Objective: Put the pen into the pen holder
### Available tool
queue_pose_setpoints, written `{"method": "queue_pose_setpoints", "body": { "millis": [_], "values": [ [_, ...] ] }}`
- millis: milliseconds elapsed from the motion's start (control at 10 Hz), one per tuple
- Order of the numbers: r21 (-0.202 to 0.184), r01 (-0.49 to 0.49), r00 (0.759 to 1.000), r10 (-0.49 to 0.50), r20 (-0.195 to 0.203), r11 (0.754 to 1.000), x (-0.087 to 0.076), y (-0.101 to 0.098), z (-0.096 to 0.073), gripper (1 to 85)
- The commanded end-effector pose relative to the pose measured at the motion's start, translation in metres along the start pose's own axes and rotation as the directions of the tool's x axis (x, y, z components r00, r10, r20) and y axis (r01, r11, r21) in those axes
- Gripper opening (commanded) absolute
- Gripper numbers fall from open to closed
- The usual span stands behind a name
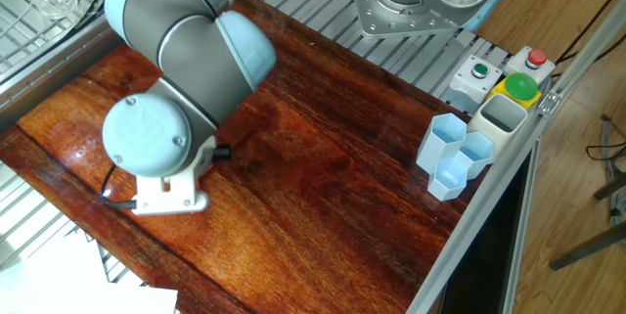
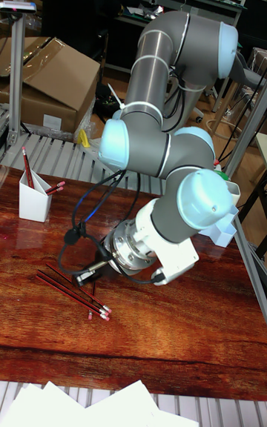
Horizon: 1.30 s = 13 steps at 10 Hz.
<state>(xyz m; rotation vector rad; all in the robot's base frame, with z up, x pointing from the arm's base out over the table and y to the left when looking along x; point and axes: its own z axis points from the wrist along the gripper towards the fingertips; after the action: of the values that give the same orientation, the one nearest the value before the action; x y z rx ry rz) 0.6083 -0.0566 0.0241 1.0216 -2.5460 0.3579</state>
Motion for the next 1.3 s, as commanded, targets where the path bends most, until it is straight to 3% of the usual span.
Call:
{"method": "queue_pose_setpoints", "body": {
  "millis": [0,200,1200],
  "values": [
    [-0.009,-0.005,1.0,0.005,0.001,1.0,-0.007,0.001,-0.002,34.3],
    [-0.023,-0.009,1.0,0.009,0.008,1.0,-0.012,0.006,0.0,34.3],
    [-0.021,-0.023,1.0,0.023,0.012,1.0,-0.018,0.011,0.006,30.0]
  ]
}}
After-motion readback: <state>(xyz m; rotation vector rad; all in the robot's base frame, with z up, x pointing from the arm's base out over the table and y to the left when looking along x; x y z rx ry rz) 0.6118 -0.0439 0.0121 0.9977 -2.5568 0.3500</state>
